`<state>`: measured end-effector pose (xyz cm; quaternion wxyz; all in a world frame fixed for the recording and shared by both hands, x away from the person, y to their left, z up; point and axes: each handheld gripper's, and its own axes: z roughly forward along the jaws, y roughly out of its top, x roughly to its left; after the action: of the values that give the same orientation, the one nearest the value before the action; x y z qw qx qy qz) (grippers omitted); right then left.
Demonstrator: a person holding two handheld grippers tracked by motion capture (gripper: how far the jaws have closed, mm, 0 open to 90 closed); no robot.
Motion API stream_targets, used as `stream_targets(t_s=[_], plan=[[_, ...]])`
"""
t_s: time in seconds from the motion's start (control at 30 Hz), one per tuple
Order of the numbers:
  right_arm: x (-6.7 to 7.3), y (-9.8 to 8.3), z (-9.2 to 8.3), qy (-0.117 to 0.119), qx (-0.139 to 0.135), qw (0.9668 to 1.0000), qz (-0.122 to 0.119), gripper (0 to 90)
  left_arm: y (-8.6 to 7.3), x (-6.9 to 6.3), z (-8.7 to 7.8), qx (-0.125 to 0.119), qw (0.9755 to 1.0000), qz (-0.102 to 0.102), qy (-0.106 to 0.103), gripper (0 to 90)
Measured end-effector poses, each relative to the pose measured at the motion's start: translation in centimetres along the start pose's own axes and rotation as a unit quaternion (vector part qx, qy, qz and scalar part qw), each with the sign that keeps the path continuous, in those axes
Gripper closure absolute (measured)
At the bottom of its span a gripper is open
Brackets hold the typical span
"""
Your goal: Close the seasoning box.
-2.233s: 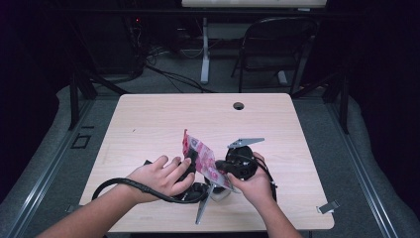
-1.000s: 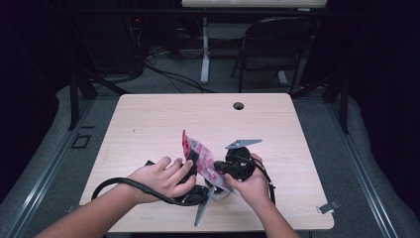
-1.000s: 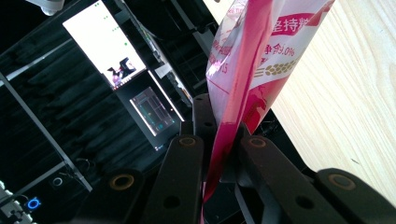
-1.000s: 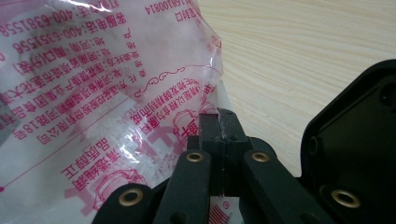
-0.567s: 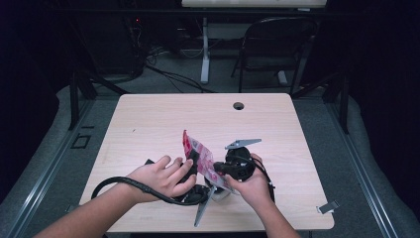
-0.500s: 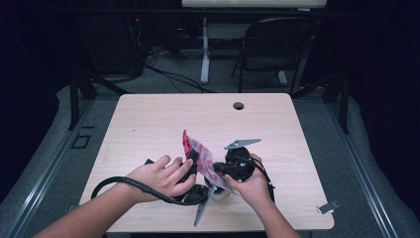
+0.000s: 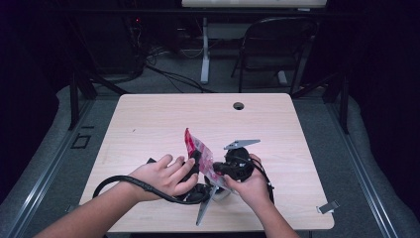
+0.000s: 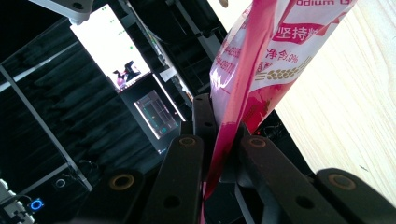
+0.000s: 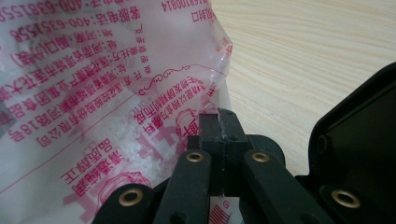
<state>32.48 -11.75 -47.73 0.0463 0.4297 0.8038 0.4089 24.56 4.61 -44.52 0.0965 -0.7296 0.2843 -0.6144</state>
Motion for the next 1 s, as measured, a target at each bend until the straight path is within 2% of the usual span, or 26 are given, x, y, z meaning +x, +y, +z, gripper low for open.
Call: stream_targets(t_s=[0.43,0.6,0.63,0.8,0.83,0.9,0.93,0.97,1.0], plan=[[0.1,0.0,0.1,-0.002,0.000,1.0000,-0.001,90.0,0.0,0.0,-0.1,0.000,1.0000,-0.001,0.001,89.5],[0.0,0.0,0.0,-0.001,0.001,1.0000,-0.002,90.0,-0.1,0.0,-0.1,0.003,0.9999,-0.013,-0.009,89.5],[0.0,0.0,0.0,0.000,-0.003,1.0000,0.000,90.0,-0.2,0.1,-0.2,0.010,0.9998,-0.009,-0.013,89.5],[-0.1,0.1,-0.2,0.002,-0.001,1.0000,-0.001,90.0,-0.5,-0.3,-0.2,0.012,0.9993,-0.028,-0.022,89.5],[-0.1,0.1,-0.2,0.003,-0.001,1.0000,-0.001,90.0,-0.6,-0.3,-0.2,0.015,0.9993,-0.026,-0.022,89.5],[-0.1,0.1,-0.2,0.002,-0.002,1.0000,-0.003,90.0,-0.7,-0.6,-0.2,0.014,0.9986,-0.041,-0.030,89.5],[0.0,0.1,-0.2,0.002,-0.002,1.0000,-0.003,90.0,-0.8,-0.5,-0.3,0.019,0.9988,-0.032,-0.032,89.5],[0.0,0.1,-0.2,0.000,-0.001,1.0000,-0.005,90.0,-0.9,-0.7,-0.2,0.013,0.9984,-0.046,-0.030,89.4],[0.1,0.1,-0.2,0.000,-0.001,1.0000,-0.007,90.0,-1.0,-0.8,-0.2,0.014,0.9982,-0.048,-0.032,89.4]])
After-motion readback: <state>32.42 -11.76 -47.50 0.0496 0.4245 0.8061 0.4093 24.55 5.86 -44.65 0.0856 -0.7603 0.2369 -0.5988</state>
